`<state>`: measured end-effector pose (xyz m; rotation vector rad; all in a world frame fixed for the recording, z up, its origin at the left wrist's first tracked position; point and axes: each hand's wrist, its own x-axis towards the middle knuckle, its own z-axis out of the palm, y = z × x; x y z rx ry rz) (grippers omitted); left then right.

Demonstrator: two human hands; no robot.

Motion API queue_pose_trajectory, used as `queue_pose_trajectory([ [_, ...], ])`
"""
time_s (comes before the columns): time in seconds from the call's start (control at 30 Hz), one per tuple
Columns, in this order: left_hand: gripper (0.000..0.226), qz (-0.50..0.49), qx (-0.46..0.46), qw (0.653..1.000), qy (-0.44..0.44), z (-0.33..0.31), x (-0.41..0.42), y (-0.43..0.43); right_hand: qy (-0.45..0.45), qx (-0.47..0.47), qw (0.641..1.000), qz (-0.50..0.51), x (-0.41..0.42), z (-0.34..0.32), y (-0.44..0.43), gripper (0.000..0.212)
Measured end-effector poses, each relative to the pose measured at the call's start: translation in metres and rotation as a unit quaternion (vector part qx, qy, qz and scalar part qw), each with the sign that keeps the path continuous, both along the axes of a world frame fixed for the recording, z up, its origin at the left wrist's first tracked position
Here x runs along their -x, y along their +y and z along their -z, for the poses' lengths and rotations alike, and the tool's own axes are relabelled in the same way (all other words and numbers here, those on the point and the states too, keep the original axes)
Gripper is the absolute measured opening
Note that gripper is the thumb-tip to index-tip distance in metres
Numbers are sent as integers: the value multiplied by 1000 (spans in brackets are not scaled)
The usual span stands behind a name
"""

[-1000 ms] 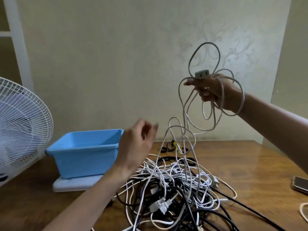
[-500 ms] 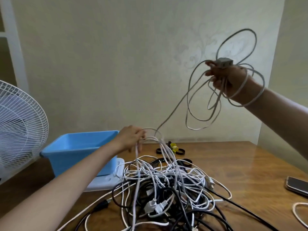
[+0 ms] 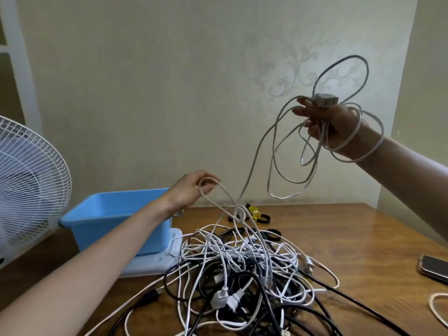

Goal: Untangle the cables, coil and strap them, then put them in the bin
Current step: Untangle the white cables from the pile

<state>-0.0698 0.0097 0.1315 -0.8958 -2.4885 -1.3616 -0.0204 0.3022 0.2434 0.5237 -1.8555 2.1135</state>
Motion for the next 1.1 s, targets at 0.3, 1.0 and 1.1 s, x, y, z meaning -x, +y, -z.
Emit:
queue_pose_trajectory([
  [0.3,18,189,18,980,-66,-4,-35,33,7,-17,999,-41,-2,3,-20,40],
  [1.0,18,237,-391,871,-178,-84,-64,-11,-37,-141,969,-200,4,48,-78,5],
  [1.1,23,222,-340,909,-89,-84,-68,12,-76,-174,952,-241,2,48,-98,24],
])
